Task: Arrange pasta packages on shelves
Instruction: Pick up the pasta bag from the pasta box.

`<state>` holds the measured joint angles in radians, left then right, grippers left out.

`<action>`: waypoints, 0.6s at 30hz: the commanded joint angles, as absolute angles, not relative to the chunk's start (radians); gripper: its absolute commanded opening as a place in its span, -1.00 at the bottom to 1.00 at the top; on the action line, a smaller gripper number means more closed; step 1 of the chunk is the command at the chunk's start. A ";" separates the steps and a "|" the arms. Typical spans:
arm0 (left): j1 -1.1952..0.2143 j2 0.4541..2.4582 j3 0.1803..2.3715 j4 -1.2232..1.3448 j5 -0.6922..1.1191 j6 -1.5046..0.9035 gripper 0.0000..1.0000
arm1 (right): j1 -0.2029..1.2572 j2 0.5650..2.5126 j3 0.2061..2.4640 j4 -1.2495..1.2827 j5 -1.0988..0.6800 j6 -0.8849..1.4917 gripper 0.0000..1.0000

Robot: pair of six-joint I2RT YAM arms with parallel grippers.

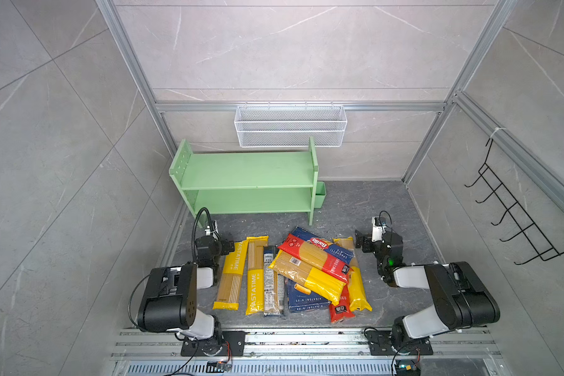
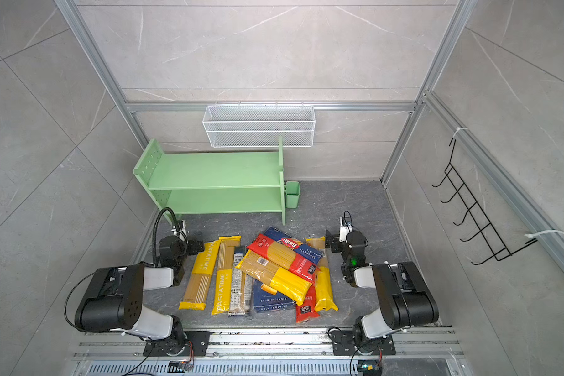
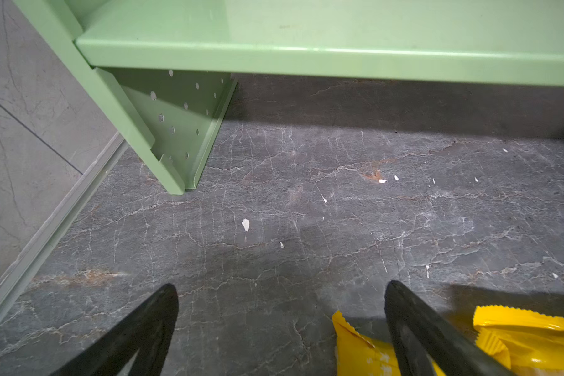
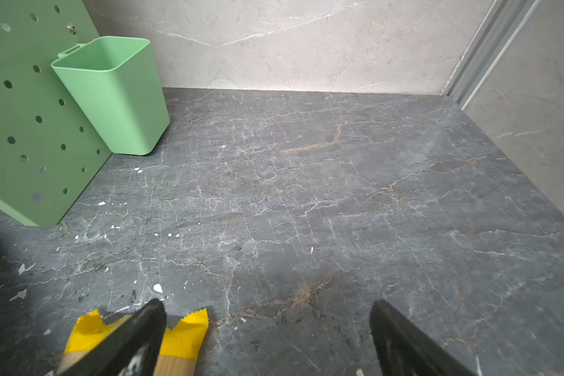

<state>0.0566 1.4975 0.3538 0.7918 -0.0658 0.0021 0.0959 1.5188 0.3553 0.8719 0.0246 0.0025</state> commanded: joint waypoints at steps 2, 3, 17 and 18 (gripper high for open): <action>0.061 1.415 0.402 0.708 -0.060 -0.022 1.00 | 0.094 1.516 0.365 0.871 0.015 -0.020 0.98; 0.060 1.406 0.399 0.707 -0.071 -0.026 1.00 | 0.096 1.507 0.379 0.834 0.012 -0.023 0.98; -0.071 1.190 0.433 0.532 -0.214 0.019 1.00 | 0.265 1.375 0.666 0.128 0.359 0.029 0.98; -0.094 1.185 0.447 0.507 -0.232 0.023 1.00 | 0.289 1.370 0.679 0.096 0.392 0.043 0.98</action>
<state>-0.0479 1.2201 0.3965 0.5560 -0.1638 0.0006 0.2424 1.3930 0.6384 0.2832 0.2371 0.0090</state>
